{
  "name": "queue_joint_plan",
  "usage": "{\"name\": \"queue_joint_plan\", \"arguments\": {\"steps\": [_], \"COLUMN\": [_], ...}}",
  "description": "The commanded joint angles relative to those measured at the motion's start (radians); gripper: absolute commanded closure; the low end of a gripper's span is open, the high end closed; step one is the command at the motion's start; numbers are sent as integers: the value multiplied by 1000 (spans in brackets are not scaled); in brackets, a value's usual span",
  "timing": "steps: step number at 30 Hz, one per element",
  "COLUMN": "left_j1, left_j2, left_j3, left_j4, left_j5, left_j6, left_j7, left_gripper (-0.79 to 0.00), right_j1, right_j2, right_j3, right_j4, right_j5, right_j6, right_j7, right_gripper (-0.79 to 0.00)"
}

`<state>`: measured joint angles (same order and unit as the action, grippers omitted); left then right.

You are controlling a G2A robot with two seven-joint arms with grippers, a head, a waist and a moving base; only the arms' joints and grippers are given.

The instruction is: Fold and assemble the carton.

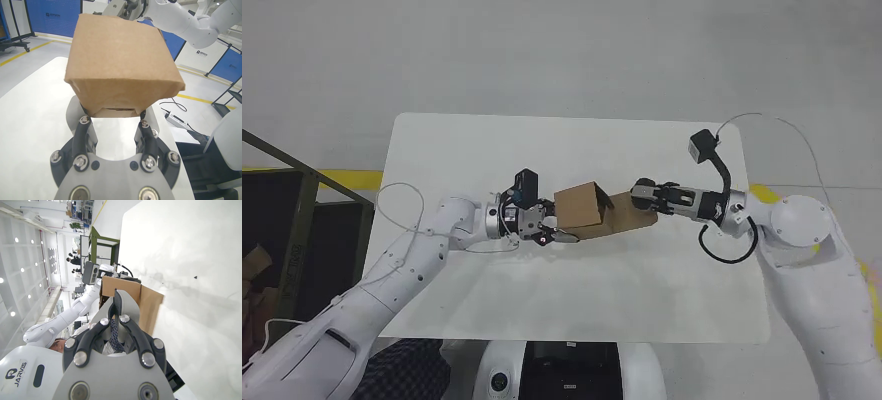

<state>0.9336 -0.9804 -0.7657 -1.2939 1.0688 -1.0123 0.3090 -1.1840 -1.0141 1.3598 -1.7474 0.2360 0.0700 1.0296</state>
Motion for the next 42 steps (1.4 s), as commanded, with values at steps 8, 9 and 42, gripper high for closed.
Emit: {"name": "queue_joint_plan", "arguments": {"steps": [8,9,42], "left_j1": [4,5,-43], "left_j2": [-1,-1,-10], "left_j3": [-5,-6,53], "left_j4": [-8,-9,20], "left_j5": [2,2,-103], "left_j6": [0,0,0], "left_j7": [4,4,-135], "left_gripper": [-388,-388,-382], "right_j1": [-134,-137,-81], "right_j2": [18,18,13], "right_j3": [119,109,15], "right_j4": [24,32,26], "right_j5": [-7,-3,50], "right_j6": [64,66,29], "right_j7": [-66,-61,-38], "right_gripper": [0,0,0]}}
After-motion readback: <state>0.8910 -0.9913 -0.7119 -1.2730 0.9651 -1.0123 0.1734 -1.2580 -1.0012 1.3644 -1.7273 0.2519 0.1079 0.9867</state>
